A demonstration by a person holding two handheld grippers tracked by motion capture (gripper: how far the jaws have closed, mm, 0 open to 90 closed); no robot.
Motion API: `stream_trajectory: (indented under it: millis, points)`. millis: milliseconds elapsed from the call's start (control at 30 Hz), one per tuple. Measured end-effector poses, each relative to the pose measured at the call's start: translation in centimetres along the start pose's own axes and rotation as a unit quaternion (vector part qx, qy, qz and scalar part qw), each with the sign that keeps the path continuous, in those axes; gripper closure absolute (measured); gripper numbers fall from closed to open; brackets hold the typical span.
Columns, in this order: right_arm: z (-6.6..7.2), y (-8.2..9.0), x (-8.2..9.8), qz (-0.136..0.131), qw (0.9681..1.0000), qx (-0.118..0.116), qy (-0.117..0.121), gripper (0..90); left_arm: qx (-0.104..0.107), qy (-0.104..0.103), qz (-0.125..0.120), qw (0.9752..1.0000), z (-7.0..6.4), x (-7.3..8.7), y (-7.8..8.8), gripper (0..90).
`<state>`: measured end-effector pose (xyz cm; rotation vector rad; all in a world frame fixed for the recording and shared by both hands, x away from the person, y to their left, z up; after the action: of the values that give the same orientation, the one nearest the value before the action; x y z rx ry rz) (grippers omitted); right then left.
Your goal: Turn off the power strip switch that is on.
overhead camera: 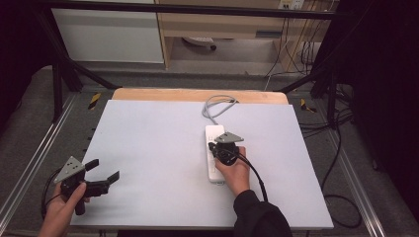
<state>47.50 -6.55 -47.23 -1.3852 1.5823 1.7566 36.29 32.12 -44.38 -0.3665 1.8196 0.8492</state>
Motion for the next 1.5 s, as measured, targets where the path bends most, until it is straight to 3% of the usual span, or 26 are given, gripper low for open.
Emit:
stream_trajectory:
  millis: [1500]
  points:
    - [-0.44,0.12,-0.37,0.005,0.9997,-0.01,-0.02,90.0,-0.001,0.0,-0.001,1.0,0.11,-0.03,0.11,5.5]
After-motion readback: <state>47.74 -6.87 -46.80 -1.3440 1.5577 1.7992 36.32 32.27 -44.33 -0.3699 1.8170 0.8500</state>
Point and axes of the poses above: each handheld gripper's, and its own axes: y roughly backward along the jaws, x roughly out of its underside, z roughly to its left, the point moved 5 cm from there along -y, roughly forward along the jaws, and after that the axes turned 15 degrees about x, right-handed, at the moved point
